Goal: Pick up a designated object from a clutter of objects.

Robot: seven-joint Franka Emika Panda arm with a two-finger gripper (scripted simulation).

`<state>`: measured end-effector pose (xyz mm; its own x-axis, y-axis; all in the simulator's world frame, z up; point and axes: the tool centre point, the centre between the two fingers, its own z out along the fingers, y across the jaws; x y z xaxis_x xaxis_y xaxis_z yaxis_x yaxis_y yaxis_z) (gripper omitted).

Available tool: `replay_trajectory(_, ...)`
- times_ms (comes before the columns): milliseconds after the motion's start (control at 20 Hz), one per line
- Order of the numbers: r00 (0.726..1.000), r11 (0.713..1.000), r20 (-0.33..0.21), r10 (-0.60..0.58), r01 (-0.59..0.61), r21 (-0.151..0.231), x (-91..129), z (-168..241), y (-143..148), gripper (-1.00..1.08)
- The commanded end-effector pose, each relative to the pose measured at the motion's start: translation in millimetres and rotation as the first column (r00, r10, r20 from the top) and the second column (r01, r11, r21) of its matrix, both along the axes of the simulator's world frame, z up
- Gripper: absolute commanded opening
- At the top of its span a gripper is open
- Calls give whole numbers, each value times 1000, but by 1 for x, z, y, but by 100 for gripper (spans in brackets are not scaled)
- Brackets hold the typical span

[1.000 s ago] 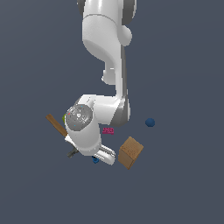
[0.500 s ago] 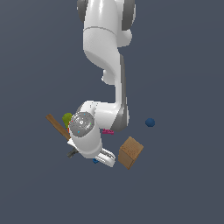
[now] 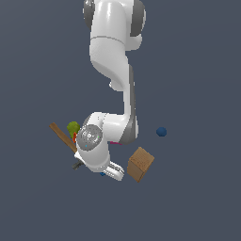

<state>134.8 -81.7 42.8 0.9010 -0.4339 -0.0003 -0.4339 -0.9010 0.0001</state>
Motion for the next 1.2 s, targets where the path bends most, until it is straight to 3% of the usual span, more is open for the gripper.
replay_trajectory(0,1000,1000,0,0,0,0,0,0,0,-100)
replay_trajectory(650,1000,1000,0,0,0,0,-2,9,3,-100)
replay_trajectory(1150,1000,1000,0,0,0,0,-15,64,21,-100)
